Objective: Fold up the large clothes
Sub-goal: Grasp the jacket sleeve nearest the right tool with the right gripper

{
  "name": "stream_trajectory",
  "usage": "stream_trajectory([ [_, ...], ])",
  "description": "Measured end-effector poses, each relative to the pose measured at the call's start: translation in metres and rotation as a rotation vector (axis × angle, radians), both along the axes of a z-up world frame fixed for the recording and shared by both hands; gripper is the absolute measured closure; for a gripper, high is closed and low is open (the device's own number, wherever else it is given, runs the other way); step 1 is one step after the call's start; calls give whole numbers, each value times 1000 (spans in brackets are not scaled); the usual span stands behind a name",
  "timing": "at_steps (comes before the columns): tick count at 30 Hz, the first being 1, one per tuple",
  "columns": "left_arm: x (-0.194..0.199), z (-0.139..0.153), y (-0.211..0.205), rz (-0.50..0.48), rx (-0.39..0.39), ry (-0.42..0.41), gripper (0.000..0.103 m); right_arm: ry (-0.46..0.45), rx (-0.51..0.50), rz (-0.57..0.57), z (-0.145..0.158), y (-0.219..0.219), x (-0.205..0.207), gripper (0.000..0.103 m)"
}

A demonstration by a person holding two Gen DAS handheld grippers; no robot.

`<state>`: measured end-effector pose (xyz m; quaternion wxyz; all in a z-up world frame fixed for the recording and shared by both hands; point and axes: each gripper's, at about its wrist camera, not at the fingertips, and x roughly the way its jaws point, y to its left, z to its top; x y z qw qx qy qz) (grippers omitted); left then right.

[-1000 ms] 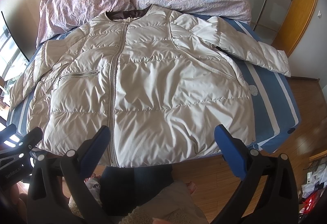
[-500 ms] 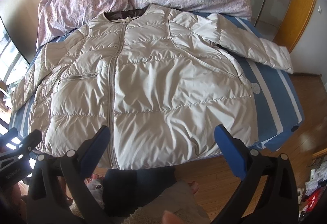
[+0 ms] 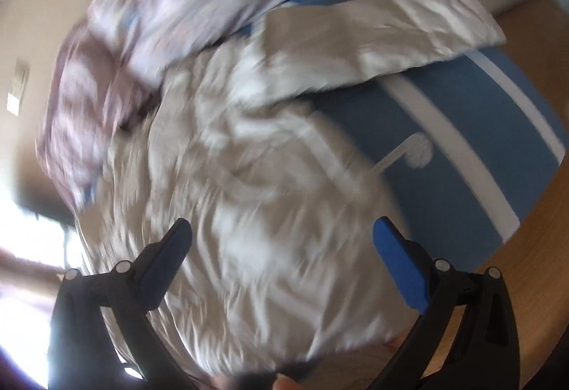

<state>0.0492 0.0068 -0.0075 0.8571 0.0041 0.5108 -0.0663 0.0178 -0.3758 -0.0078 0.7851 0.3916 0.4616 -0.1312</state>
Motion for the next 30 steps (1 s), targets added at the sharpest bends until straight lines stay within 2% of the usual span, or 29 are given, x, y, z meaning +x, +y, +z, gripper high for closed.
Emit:
stream_trajectory([
  [5, 17, -2, -3, -20, -28, -10, 1, -36, 119, -239, -25, -76, 4, 3],
  [8, 30, -6, -2, -14, -54, -5, 1, -52, 146, -365, -40, -117, 6, 3],
  [15, 57, -15, 3, 20, -91, -6, 1, -35, 231, -498, -79, -175, 22, 29],
  [21, 77, -24, 16, 63, -186, -12, 1, -31, 176, -530, -86, -188, 38, 43],
  [24, 82, -25, 21, 76, -197, -30, 1, -40, 160, -561, -88, -197, 41, 50],
  [26, 84, -26, 22, 77, -195, -48, 1, -37, 147, -569, -93, -200, 40, 57],
  [28, 86, -26, 26, 82, -201, -67, 1, -36, 132, -571, -96, -203, 39, 75],
  [30, 87, -25, 29, 89, -211, -80, 1, -47, 102, -561, -95, -204, 39, 86],
])
